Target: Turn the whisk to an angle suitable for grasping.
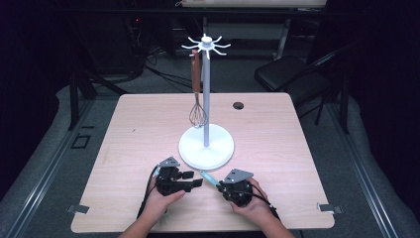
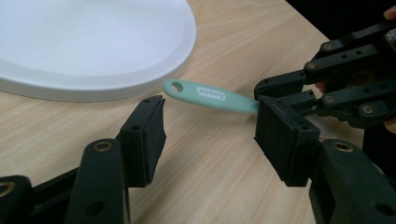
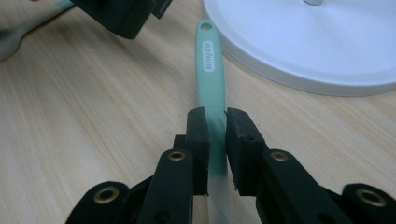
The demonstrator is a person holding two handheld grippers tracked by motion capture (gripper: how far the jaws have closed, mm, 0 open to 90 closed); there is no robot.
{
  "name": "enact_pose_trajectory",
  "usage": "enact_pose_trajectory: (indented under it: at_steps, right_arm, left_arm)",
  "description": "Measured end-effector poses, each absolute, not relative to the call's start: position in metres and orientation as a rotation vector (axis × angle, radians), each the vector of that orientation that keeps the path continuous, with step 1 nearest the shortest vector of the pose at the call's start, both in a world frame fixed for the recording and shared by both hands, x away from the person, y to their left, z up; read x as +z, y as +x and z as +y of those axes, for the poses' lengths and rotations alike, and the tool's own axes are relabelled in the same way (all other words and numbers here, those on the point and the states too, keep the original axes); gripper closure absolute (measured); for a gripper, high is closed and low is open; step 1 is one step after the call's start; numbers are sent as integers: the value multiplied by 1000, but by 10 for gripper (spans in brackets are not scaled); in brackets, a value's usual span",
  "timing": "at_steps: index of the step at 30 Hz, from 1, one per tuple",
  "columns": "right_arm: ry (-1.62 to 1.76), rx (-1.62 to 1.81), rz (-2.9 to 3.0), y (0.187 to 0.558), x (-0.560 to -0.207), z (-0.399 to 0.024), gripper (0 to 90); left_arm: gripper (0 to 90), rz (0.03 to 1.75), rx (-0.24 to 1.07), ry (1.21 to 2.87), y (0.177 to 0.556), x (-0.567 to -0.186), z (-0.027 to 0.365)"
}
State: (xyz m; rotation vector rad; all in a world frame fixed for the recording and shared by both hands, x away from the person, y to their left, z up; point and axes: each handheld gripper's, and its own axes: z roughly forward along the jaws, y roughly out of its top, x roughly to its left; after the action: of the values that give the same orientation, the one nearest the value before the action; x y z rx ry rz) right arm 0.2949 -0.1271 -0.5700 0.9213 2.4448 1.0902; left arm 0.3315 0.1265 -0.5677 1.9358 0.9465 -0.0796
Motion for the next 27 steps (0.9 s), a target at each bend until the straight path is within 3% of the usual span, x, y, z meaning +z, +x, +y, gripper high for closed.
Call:
enact_pose_trajectory:
  at_steps: [20,27]
  right_arm:
    - [862,1182,2462,288,-566,-119,795]
    - [874,1174,2469,289,-569,-118,779]
  left_arm:
    - [431,957,-120,1912,334,-572,121]
    - [512,982,-116,1890,334,-571,122]
